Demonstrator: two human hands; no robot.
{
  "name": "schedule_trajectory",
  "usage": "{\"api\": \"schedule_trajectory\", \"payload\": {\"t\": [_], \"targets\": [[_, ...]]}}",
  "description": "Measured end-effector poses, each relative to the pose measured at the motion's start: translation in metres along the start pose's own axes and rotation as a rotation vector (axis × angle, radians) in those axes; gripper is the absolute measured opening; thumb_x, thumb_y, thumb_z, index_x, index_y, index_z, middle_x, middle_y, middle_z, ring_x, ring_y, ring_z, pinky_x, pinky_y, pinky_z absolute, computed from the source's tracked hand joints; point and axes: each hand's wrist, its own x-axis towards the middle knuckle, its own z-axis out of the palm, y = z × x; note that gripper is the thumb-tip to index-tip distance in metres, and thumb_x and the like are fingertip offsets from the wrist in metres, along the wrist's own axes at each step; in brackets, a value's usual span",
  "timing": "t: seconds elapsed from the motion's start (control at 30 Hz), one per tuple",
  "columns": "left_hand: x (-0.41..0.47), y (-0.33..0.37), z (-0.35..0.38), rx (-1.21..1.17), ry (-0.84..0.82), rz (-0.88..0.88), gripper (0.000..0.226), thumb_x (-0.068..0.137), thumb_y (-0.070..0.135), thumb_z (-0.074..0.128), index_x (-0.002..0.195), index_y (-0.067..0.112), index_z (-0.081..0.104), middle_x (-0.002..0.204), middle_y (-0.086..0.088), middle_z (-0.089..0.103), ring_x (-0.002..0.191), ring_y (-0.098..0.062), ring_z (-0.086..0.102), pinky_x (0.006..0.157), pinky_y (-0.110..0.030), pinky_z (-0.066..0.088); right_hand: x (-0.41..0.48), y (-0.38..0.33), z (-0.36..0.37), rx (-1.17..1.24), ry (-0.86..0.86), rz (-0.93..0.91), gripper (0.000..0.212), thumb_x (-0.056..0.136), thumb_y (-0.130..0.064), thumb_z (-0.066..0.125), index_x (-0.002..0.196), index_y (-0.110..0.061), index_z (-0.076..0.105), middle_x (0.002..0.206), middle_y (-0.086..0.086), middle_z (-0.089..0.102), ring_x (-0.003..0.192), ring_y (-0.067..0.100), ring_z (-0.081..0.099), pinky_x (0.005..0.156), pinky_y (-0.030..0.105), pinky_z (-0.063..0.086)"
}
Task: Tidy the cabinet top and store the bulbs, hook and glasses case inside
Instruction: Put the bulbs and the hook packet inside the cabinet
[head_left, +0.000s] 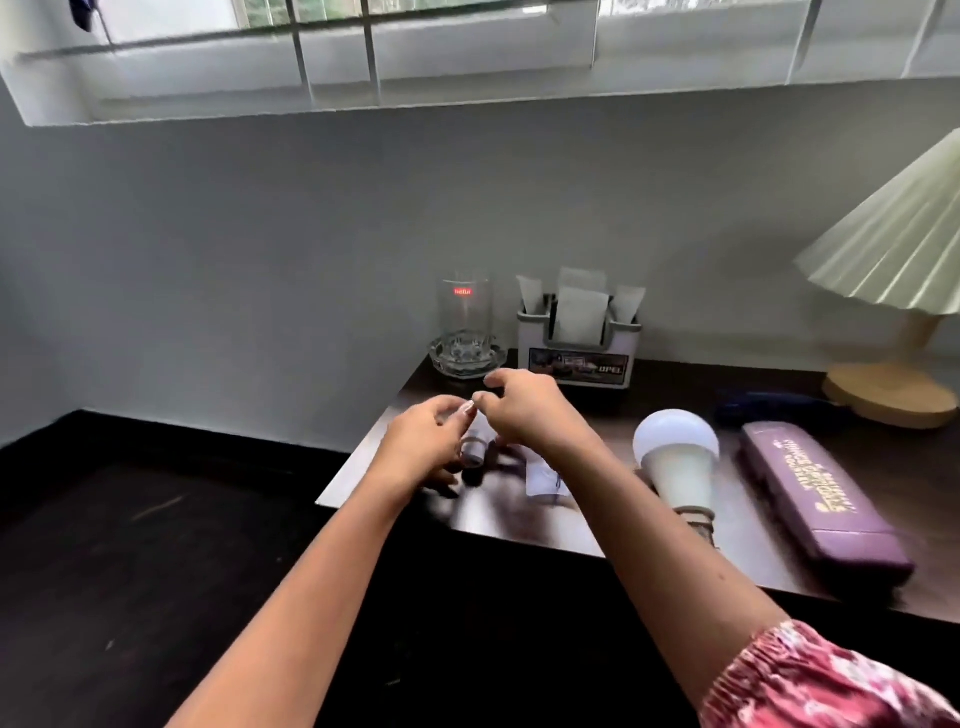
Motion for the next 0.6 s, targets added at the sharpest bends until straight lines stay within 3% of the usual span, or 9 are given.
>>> {"api": "schedule_trajectory", "payload": {"t": [0.1,0.2,0.27,0.33,0.37,0.43,0.5,0.6], "targets": [[-0.001,-0.001,-0.002,-0.066,0.009,0.025,0.011,0.092,0.028,0.051,0.095,0.024,0.061,0.070,0.001,0.058,0.033,-0.004,0.055,0.029,-0.017,0.043,0.004,-0.001,0.006,0.000,-0.025,0.026,0.029,0.091,-0.022,0.045,0.105,-0.005,0.064,0.110,0.022,0.066,0.102,0.034,0.060,0.087,0.034,0.048],[-0.009,-0.002,-0.005,-0.094,0.025,0.086,0.011,0.092,0.028,0.052,0.093,0.029,0.062,0.078,-0.003,0.063,0.051,-0.015,0.065,0.036,-0.021,0.049,-0.006,-0.005,0.007,0.054,-0.002,0.035,0.027,0.091,-0.021,0.045,0.102,-0.006,0.065,0.105,0.020,0.066,0.097,0.031,0.060,0.077,0.027,0.046],[-0.019,-0.003,-0.007,-0.080,0.059,0.196,0.014,0.091,0.028,0.052,0.090,0.038,0.061,0.078,-0.002,0.064,0.061,-0.022,0.065,0.048,-0.028,0.055,-0.020,-0.009,0.004,0.134,0.024,0.012,0.025,0.089,-0.018,0.047,0.102,-0.003,0.063,0.101,0.020,0.065,0.095,0.032,0.060,0.082,0.034,0.051],[-0.035,-0.004,-0.009,-0.121,0.096,0.317,0.014,0.091,0.027,0.053,0.093,0.038,0.061,0.077,-0.001,0.063,0.057,-0.013,0.063,0.051,-0.027,0.057,-0.042,-0.014,0.003,0.222,0.039,-0.049,0.027,0.087,-0.014,0.051,0.111,-0.003,0.057,0.109,0.023,0.062,0.102,0.036,0.058,0.091,0.047,0.049],[-0.045,-0.004,-0.010,-0.156,0.107,0.363,0.014,0.091,0.027,0.054,0.097,0.035,0.062,0.080,-0.002,0.063,0.055,-0.008,0.062,0.050,-0.025,0.056,-0.054,-0.015,0.003,0.240,0.045,-0.083,0.034,0.086,-0.013,0.054,0.119,-0.007,0.053,0.116,0.021,0.059,0.107,0.035,0.056,0.095,0.048,0.046],[-0.068,-0.007,-0.012,-0.188,0.136,0.421,0.018,0.089,0.032,0.056,0.105,0.033,0.064,0.088,-0.005,0.065,0.061,-0.006,0.064,0.057,-0.022,0.055,-0.084,-0.011,0.006,0.244,0.108,-0.144,0.050,0.084,-0.013,0.058,0.131,-0.019,0.044,0.124,0.007,0.052,0.112,0.023,0.052,0.100,0.031,0.040],[-0.095,-0.018,-0.010,-0.152,0.176,0.441,0.027,0.083,0.043,0.057,0.109,0.037,0.062,0.092,-0.005,0.066,0.073,-0.011,0.064,0.069,-0.025,0.054,-0.120,-0.005,0.015,0.261,0.151,-0.228,0.055,0.083,-0.012,0.059,0.132,-0.028,0.041,0.116,-0.005,0.049,0.101,0.013,0.056,0.091,0.017,0.039],[-0.142,-0.048,0.002,-0.075,0.215,0.448,0.034,0.076,0.054,0.059,0.108,0.042,0.061,0.088,0.008,0.063,0.082,0.000,0.061,0.075,-0.009,0.045,-0.171,0.015,0.041,0.364,0.086,-0.226,0.059,0.076,-0.015,0.057,0.127,-0.041,0.041,0.113,-0.011,0.050,0.086,0.012,0.063,0.085,0.024,0.050]]}}
